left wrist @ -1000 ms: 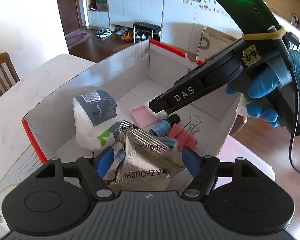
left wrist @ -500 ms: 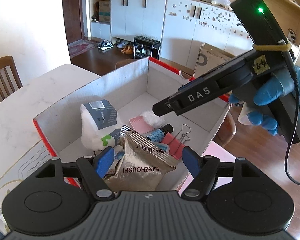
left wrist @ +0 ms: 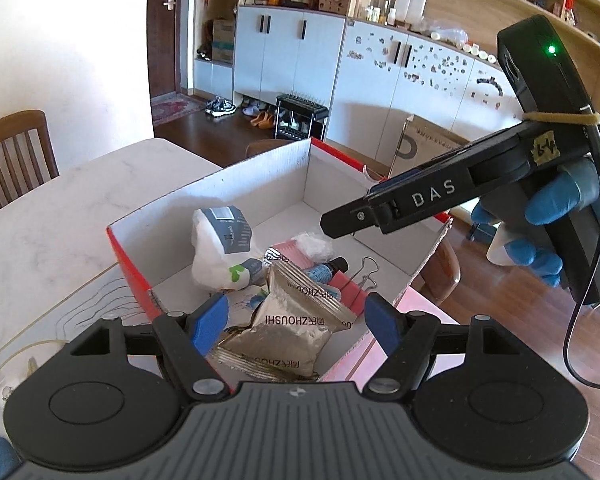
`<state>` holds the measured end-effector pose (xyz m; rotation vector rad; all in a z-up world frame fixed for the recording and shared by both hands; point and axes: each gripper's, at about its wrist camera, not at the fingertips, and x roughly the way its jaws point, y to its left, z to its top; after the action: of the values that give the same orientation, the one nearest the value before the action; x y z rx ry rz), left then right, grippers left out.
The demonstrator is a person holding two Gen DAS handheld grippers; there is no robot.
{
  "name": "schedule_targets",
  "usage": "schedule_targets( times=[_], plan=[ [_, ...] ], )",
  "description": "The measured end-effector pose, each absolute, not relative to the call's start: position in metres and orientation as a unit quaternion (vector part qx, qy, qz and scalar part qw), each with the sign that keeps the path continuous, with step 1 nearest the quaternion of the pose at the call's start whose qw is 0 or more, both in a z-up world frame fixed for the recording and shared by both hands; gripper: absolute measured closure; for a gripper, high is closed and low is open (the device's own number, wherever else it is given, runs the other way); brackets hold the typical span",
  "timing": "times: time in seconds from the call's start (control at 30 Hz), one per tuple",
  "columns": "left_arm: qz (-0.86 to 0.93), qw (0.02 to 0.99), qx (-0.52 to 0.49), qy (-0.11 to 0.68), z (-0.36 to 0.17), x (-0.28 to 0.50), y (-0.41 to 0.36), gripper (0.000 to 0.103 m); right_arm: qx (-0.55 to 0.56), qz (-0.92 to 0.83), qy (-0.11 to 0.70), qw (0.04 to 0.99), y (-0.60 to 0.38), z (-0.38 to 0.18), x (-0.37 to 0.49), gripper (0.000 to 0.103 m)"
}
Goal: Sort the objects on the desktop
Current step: 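Withdraw both grippers from the box back over the placemat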
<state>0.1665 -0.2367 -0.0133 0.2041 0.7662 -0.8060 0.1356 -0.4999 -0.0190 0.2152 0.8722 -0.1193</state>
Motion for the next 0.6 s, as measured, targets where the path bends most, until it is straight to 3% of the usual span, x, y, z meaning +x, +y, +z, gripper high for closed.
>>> schedule_targets(
  times=[0.6],
  plan=[
    [-0.365, 0.864, 0.072, 0.341, -0.001, 0.147, -0.154, 0.028, 0.08, -0.022, 0.411, 0.908, -0.409, -0.004, 0.142, 0.024]
  ],
)
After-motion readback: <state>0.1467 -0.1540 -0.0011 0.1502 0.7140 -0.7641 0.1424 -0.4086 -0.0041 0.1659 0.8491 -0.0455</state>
